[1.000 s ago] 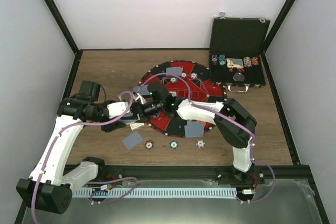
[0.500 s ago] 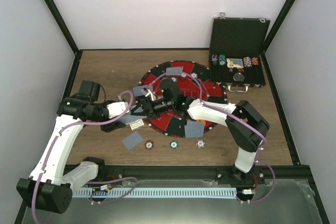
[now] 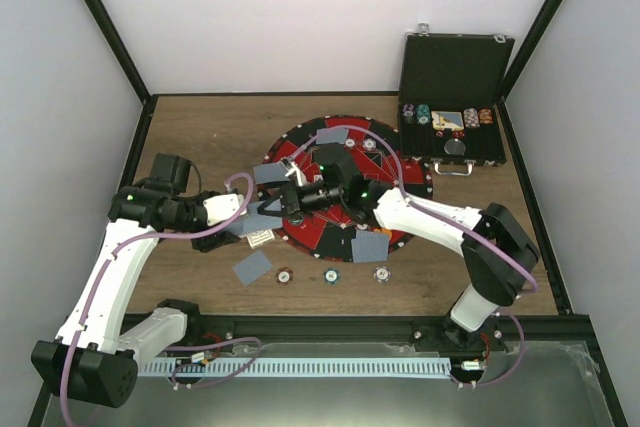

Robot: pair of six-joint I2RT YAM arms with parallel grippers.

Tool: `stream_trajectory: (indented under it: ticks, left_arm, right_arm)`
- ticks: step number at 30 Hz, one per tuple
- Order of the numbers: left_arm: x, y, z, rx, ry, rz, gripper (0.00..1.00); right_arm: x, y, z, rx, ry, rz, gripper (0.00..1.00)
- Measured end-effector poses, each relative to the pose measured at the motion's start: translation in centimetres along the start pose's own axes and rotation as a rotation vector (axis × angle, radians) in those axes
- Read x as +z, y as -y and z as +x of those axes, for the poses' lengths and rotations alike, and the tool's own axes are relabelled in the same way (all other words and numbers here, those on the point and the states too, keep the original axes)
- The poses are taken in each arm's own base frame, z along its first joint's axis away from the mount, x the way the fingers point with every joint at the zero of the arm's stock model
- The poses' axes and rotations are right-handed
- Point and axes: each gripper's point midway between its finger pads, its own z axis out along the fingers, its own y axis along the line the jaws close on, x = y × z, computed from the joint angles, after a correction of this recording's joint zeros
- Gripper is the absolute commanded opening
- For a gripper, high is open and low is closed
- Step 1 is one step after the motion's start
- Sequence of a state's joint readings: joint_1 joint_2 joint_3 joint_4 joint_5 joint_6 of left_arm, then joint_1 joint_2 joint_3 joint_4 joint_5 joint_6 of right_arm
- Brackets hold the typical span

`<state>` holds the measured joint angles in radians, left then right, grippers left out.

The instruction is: Distribute texas hold em gaming equipment

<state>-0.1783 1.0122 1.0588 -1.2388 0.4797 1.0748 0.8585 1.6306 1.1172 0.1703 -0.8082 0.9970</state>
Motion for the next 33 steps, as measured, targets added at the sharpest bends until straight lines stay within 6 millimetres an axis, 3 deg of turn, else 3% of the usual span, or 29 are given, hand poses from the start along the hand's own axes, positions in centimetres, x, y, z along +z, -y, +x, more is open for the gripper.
stream_trajectory:
  ticks: [6, 9, 14, 16, 18, 21, 24, 27, 29, 33]
  left_arm:
    - [0.0, 0.0, 0.0, 0.001, 0.001, -0.002, 0.04]
    - [-0.1, 0.0, 0.0, 0.001, 0.001, -0.003, 0.04]
    - [-0.1, 0.0, 0.0, 0.001, 0.001, -0.003, 0.04]
    - [-0.1, 0.0, 0.0, 0.001, 0.001, -0.003, 0.04]
    - [-0.1, 0.0, 0.0, 0.001, 0.0, -0.003, 0.04]
    - [-0.1, 0.0, 0.0, 0.002, -0.001, -0.004, 0.04]
    - [-0.1, 0.0, 0.1, 0.001, -0.003, -0.005, 0.04]
    - [-0.1, 0.0, 0.1, 0.002, -0.005, -0.007, 0.04]
    - [-0.1, 0.0, 0.1, 0.001, -0.007, -0.007, 0.04]
    - [-0.1, -0.1, 0.3, 0.004, -0.015, -0.013, 0.04]
  right_arm:
    - [-1.4, 1.3, -0.1, 0.005, 0.008, 0.073, 0.01]
    - [-2.8, 2.4, -1.4, -0.015, 0.033, 0.162, 0.01]
    - [-7.0, 2.1, -8.1, -0.231, 0.205, 0.442, 0.01]
    - [-9.0, 2.8, -10.9, -0.34, 0.297, 0.61, 0.01]
    - [-10.9, 5.0, -12.8, -0.428, 0.354, 0.797, 0.01]
    - [-13.0, 10.9, -14.4, -0.555, 0.346, 1.128, 0.01]
    - [-14.4, 17.9, -14.0, -0.693, 0.228, 1.426, 0.01]
    - [-14.9, 23.2, -12.6, -0.845, 0.061, 1.618, 0.01]
    - [-15.2, 25.0, -12.0, -0.946, -0.01, 1.7, 0.01]
    - [-15.2, 26.2, -11.8, -1.08, -0.071, 1.783, 0.01]
